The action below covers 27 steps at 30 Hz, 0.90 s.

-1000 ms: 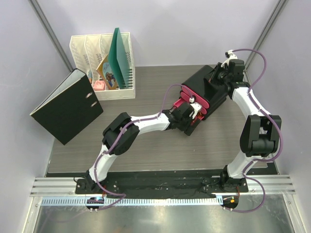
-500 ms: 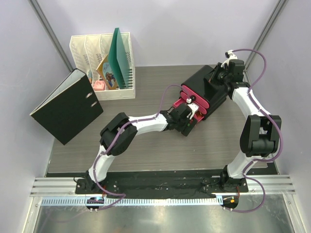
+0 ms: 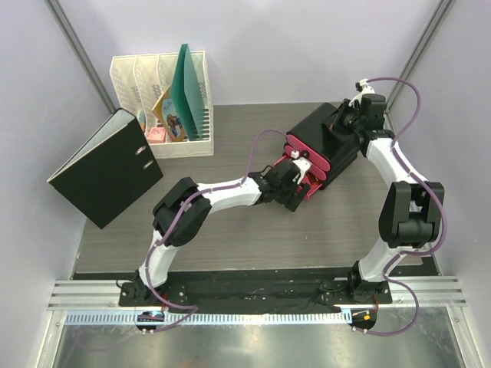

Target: Organize the makeup

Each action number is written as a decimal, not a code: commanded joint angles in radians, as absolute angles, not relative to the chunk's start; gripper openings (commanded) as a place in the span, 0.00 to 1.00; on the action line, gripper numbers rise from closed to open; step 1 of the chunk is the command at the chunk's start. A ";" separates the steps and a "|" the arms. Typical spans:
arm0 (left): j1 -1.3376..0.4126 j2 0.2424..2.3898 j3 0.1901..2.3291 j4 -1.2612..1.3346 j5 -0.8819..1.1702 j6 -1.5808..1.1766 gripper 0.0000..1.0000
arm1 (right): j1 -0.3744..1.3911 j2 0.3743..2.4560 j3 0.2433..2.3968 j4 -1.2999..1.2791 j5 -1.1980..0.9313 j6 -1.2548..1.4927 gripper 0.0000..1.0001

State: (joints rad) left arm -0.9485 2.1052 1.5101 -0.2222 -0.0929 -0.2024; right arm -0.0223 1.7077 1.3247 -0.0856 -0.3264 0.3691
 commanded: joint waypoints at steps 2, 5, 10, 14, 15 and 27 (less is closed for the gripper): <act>-0.945 2.151 1.598 -0.201 -0.060 -0.195 0.91 | -0.009 1.801 1.227 -0.443 -0.282 0.314 0.01; -0.945 2.170 1.612 -0.202 -0.052 -0.196 0.93 | -0.009 1.801 1.227 -0.443 -0.282 0.314 0.01; -0.945 2.195 1.623 -0.210 -0.066 -0.196 1.00 | -0.009 1.804 1.230 -0.445 -0.282 0.314 0.01; -0.939 2.206 1.623 -0.198 -0.072 -0.199 1.00 | -0.009 1.804 1.230 -0.443 -0.282 0.314 0.01; -0.937 2.207 1.624 -0.193 -0.072 -0.201 1.00 | -0.009 1.804 1.232 -0.445 -0.282 0.313 0.01; -0.920 2.252 1.674 -0.199 -0.038 -0.213 0.86 | -0.009 1.807 1.230 -0.446 -0.279 0.310 0.01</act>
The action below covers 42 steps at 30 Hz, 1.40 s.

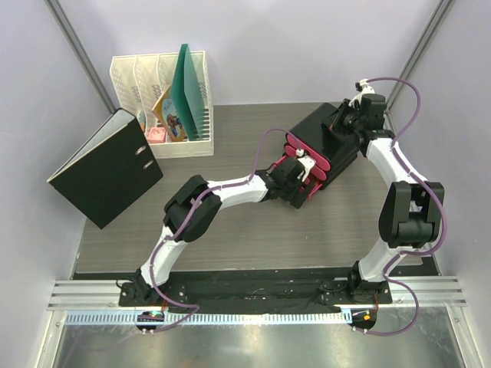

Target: Organize the makeup

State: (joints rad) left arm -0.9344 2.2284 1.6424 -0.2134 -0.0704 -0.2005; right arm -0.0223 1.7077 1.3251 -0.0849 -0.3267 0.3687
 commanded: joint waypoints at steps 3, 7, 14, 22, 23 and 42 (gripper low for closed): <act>-0.914 2.247 1.663 -0.202 -0.022 -0.215 0.74 | -0.009 1.809 1.230 -0.446 -0.278 0.311 0.01; -0.911 2.227 1.632 -0.204 -0.005 -0.218 0.58 | -0.009 1.810 1.230 -0.446 -0.278 0.311 0.01; -0.907 2.158 1.549 -0.196 -0.006 -0.215 0.35 | -0.009 1.812 1.230 -0.446 -0.278 0.311 0.01; -0.896 2.025 1.502 -0.192 -0.040 -0.189 0.11 | -0.008 1.816 1.229 -0.445 -0.279 0.311 0.01; -0.894 2.005 1.508 -0.189 -0.049 -0.183 0.11 | -0.009 1.816 1.227 -0.443 -0.279 0.311 0.01; -0.882 2.108 1.709 -0.087 -0.150 -0.144 0.05 | -0.009 1.815 1.218 -0.443 -0.279 0.308 0.01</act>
State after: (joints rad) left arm -0.8940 2.0636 1.6390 -0.1589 -0.1230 -0.1501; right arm -0.0223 1.7081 1.3205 -0.0799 -0.3275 0.3683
